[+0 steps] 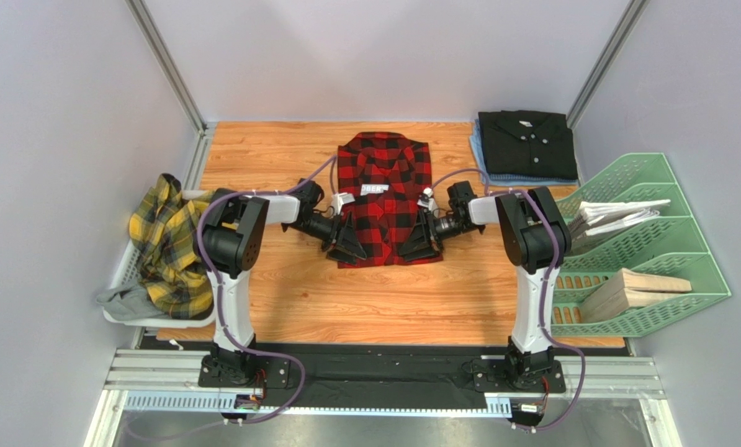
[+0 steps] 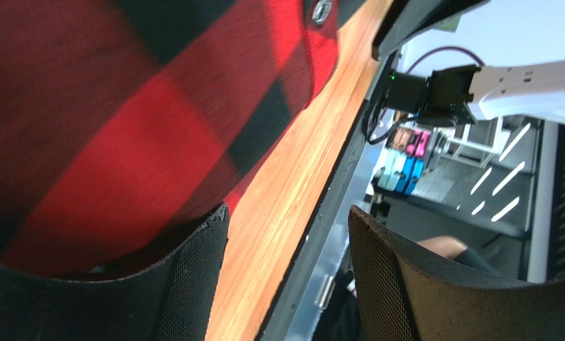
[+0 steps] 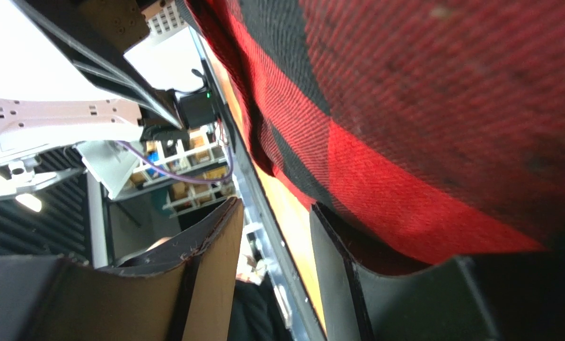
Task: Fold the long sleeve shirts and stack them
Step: Fold the shirt
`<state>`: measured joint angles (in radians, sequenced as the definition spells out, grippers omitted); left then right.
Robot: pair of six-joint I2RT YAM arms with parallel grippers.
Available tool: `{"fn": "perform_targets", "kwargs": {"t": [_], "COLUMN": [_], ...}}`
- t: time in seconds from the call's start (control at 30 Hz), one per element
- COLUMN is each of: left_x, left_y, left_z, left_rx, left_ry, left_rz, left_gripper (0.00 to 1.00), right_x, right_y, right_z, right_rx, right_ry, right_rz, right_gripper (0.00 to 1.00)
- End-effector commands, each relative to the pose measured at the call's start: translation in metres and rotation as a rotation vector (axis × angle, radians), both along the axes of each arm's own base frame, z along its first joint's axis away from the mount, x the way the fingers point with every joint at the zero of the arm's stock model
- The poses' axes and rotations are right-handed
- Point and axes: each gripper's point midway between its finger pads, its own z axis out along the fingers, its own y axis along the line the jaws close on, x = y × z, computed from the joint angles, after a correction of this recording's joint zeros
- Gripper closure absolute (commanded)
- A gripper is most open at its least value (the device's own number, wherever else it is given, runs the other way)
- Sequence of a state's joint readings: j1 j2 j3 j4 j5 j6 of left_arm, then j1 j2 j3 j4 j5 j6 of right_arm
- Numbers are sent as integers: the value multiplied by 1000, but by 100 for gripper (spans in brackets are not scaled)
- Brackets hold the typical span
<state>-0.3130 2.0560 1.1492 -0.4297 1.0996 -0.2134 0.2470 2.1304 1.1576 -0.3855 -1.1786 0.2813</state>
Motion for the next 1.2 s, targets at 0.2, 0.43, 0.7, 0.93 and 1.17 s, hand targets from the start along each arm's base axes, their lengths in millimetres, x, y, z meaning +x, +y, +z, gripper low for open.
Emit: {"fn": "perform_targets", "kwargs": {"t": [0.2,0.43,0.7,0.93,1.17], "left_x": [10,6,10,0,11], "left_y": [42,64,74,57,52], "left_z": [18,77,57,19,2], "left_rx": [82,128,311,363,414], "left_ry": [-189,-682,-1497,-1624,-1630], "left_rz": [-19,-195,-656,-828,-898], "left_gripper": [30,32,41,46,47], "right_x": [-14,5,-7,-25,-19], "right_y": [20,-34,-59,-25,-26], "right_z": [26,86,49,19,-5], "right_rx": [-15,-146,-414,-427,-540], "right_ry": [-143,-577,-1298,-1548,-1561], "right_rz": [63,154,560,728,809], "right_gripper": [52,54,55,54,56]}}
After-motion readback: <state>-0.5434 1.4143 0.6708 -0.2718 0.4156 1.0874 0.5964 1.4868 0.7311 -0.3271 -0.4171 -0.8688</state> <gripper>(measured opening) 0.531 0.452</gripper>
